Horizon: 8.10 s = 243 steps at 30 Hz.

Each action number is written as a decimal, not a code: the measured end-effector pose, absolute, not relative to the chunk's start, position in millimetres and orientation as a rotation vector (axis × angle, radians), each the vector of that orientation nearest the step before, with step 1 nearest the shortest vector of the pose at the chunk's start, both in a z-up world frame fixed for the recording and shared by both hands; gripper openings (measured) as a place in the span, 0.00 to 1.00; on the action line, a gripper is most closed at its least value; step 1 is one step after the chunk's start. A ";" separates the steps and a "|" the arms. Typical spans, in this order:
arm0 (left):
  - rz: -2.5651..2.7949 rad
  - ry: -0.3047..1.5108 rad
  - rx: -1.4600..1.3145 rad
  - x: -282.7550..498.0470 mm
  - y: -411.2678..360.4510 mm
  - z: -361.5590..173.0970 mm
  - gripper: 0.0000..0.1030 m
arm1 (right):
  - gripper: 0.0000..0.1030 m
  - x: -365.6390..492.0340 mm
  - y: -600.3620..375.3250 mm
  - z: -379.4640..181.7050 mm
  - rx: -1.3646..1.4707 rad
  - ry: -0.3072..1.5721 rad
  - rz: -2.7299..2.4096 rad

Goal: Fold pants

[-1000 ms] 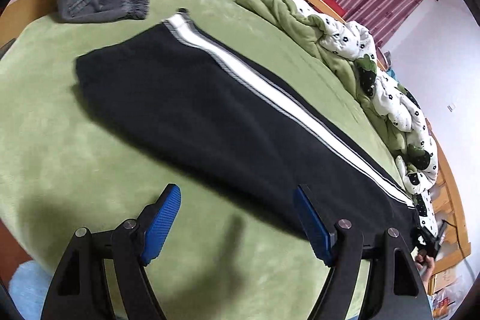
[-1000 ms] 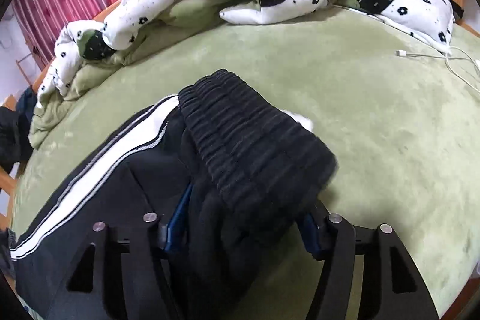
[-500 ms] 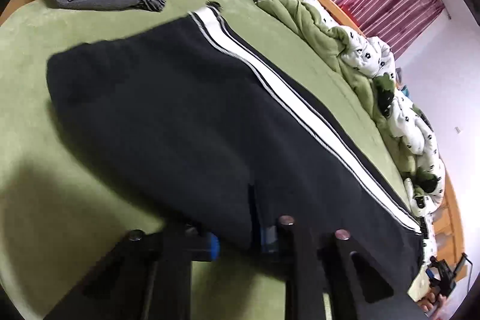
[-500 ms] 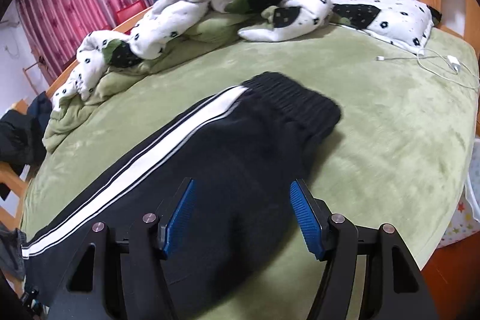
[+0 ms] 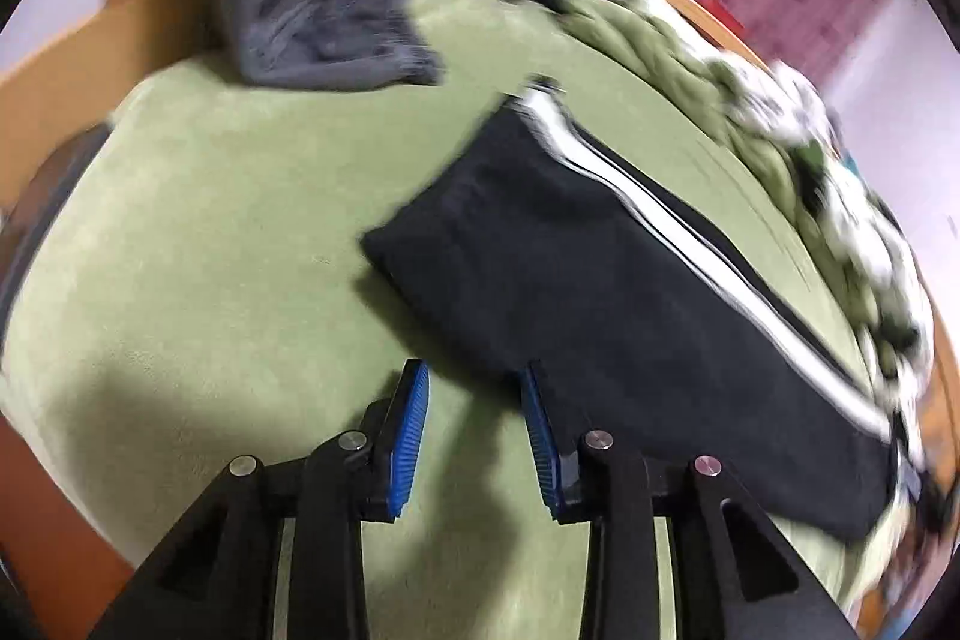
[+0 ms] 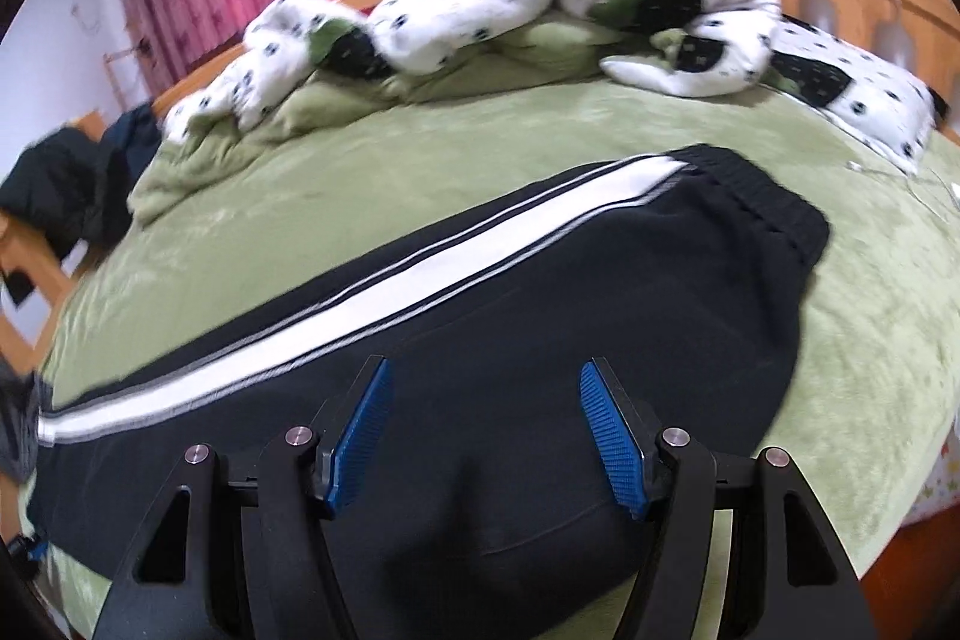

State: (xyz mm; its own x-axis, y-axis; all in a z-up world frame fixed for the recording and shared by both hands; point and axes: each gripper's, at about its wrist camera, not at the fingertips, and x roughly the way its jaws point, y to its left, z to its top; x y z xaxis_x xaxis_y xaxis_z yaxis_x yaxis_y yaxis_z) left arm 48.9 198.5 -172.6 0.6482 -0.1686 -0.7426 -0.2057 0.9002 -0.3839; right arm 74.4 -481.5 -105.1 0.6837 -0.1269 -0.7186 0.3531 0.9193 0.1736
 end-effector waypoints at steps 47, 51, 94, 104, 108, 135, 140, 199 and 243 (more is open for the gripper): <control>0.043 0.832 0.018 187.2 157.1 -136.2 0.60 | 0.61 259.1 -394.3 -164.7 0.110 0.943 -0.080; -0.101 0.854 -0.139 128.2 158.3 -137.5 0.62 | 0.61 214.9 -379.9 -140.4 0.096 0.911 -0.060; -0.505 0.836 -0.028 103.0 -220.9 -136.2 0.08 | 0.61 3.1 -470.5 -110.5 0.169 0.754 -0.222; -0.559 0.810 0.045 33.7 -167.7 -136.0 0.74 | 0.61 15.1 -436.7 -99.8 0.246 0.742 -0.083; -0.391 0.763 0.114 30.7 -113.4 -126.3 0.74 | 0.61 34.5 -404.4 -111.8 0.273 0.785 0.023; -0.183 0.797 -0.034 41.2 -25.7 -185.5 0.74 | 0.19 86.9 -371.7 -157.9 0.511 0.912 0.144; -0.165 0.819 -0.025 38.3 -22.0 -187.2 0.75 | 0.19 61.4 -387.3 -133.6 0.507 0.844 0.127; -0.417 1.032 -0.417 202.1 -46.4 -195.4 0.13 | 0.37 105.7 -687.7 -163.4 0.622 0.710 -0.343; -0.067 0.972 -0.145 103.2 126.8 -183.5 0.65 | 0.50 41.4 -471.1 -122.2 0.474 0.774 -0.245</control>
State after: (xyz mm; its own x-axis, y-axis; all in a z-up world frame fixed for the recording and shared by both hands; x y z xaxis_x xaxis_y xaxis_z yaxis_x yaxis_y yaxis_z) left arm 103.2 126.8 -183.5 0.5627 -0.1221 -0.8176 -0.0082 0.9882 -0.1532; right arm 41.4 -471.1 -122.2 0.6938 -0.0400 -0.7191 0.3807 0.8679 0.3190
